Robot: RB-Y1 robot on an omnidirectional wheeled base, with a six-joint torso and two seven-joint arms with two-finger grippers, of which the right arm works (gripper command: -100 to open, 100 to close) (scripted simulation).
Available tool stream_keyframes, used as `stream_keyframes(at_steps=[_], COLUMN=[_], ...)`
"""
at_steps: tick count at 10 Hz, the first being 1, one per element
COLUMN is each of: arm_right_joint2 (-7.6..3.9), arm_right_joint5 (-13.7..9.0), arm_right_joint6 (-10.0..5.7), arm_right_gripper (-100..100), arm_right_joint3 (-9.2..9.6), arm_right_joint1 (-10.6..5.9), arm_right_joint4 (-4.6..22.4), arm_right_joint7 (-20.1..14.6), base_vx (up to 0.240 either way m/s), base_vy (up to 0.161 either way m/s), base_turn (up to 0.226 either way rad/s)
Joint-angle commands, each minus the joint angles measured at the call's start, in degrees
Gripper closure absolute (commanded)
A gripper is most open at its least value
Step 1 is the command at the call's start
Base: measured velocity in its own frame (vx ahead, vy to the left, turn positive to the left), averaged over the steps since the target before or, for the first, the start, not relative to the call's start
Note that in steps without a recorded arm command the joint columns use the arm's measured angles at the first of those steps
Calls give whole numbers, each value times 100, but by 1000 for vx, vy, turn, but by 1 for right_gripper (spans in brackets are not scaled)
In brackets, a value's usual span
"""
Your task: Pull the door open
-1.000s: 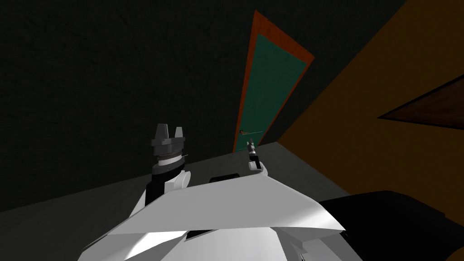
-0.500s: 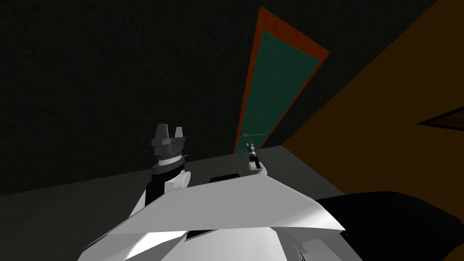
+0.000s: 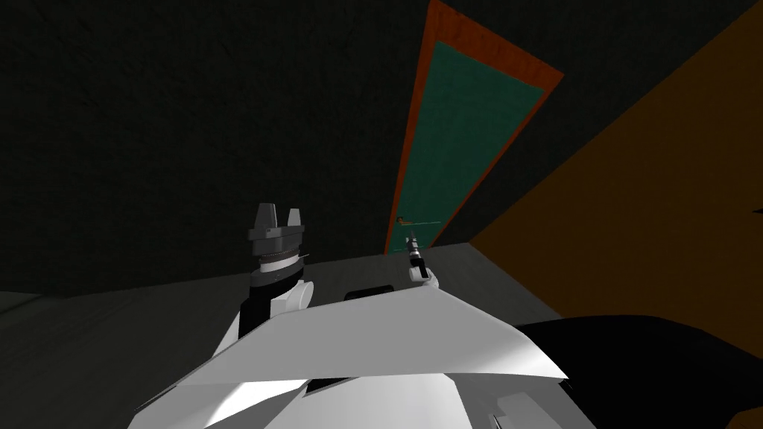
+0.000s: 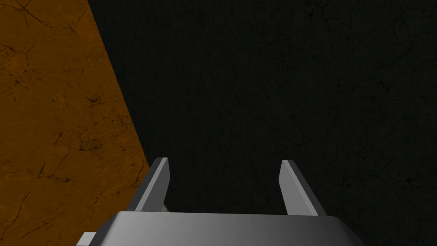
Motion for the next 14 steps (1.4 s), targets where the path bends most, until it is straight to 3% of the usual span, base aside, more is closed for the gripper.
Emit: stream_keyframes(at_steps=[1,8,10,14], arm_right_joint2=[-15,-127,-139,-190], arm_right_joint5=[-31,-162,-177,-238], arm_right_joint6=[-55,-328,-359,-486], arm_right_gripper=[-100,-100,-100,-100], arm_right_joint3=[-10,-58,-64,-86], arm_right_joint1=[-97,-545,-596,-804], arm_right_joint4=[286,1568,1713,2302], arm_right_joint7=[16,31,32,39], base_vx=[30,30,19,19], base_vy=[-104,-114,-89,-67], base_turn=[187,149,67,110])
